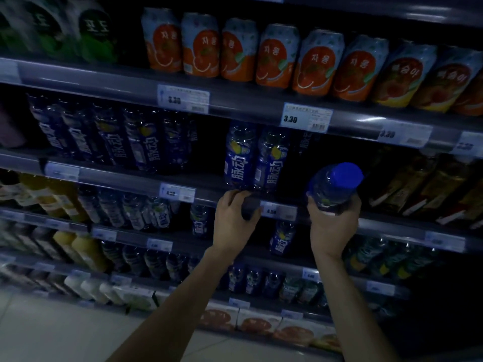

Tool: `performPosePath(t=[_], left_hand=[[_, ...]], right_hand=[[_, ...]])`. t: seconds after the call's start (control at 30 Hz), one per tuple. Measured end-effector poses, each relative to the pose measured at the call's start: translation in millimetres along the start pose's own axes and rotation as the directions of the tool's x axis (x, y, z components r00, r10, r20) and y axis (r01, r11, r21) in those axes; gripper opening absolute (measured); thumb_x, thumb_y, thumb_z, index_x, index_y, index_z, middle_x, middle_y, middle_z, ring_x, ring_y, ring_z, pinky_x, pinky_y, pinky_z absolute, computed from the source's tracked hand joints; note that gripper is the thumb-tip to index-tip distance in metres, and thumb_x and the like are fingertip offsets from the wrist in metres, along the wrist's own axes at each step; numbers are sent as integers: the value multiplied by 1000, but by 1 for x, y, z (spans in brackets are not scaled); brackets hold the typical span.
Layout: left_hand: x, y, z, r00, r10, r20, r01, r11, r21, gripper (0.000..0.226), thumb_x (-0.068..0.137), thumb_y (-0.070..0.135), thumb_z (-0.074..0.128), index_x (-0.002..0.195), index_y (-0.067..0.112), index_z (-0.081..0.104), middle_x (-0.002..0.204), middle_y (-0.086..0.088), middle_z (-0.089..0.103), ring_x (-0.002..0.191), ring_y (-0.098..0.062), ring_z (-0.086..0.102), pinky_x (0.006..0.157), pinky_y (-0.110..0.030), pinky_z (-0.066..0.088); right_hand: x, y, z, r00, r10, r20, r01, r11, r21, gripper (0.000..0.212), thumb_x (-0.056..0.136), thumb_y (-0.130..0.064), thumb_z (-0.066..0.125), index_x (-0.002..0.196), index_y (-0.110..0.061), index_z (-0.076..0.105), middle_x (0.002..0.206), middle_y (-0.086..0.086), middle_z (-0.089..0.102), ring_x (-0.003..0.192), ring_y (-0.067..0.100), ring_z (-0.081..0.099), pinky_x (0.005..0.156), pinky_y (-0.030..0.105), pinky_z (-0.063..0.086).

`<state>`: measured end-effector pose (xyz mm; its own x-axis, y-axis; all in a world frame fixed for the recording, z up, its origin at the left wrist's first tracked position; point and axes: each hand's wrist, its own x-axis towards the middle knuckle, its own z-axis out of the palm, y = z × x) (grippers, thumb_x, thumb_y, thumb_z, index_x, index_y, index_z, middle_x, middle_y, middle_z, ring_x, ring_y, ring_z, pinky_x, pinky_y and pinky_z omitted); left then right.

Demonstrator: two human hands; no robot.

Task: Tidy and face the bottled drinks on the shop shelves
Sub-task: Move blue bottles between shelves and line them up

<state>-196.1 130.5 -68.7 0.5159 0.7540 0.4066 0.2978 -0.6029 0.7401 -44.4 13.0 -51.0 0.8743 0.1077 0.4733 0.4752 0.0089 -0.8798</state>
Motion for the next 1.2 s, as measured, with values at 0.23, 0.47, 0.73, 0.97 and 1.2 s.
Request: performPosePath(t=[0.23,0.47,0.73,0.97,1.2], left_hand=[[-18,-37,-22,1000,-6,25,8,998,-65,41,92,34,62,128,17,53,129,0,47,107,-8,49,87,-27,49],[-40,-80,-36,993,-102,61,106,992,-63,46,93,39,58,134,21,46,135,3,43,115,-10,45,94,-28,45],[-64,-137,-40,971,-218,94,218,976,14,50,94,41,56,137,23,42,134,3,40,106,-7,43,88,-29,46],[-72,-185,-21,965,-245,88,242,969,48,51,93,40,58,137,22,42,132,2,42,108,-8,43,89,-30,45],[-61,-221,13,958,-246,148,242,969,44,51,92,40,59,137,26,40,134,5,39,116,-17,45,92,-34,47]], right_hand=[[-52,-1,2,996,57,72,-55,998,-37,70,73,-24,83,133,-16,46,123,4,58,106,8,57,86,5,43],[-110,10,15,989,100,114,-94,994,-54,69,71,-25,84,130,-18,49,119,0,61,105,7,58,83,3,42],[-177,46,38,968,170,184,-153,983,-101,60,69,-26,84,117,-38,51,111,0,66,100,13,63,84,28,52],[-214,102,59,933,301,196,-267,946,-183,63,69,-23,85,124,-14,54,114,4,64,103,20,63,88,43,54],[-208,137,88,940,294,175,-265,949,-171,63,71,-26,83,126,-19,53,117,1,63,106,15,60,89,25,49]])
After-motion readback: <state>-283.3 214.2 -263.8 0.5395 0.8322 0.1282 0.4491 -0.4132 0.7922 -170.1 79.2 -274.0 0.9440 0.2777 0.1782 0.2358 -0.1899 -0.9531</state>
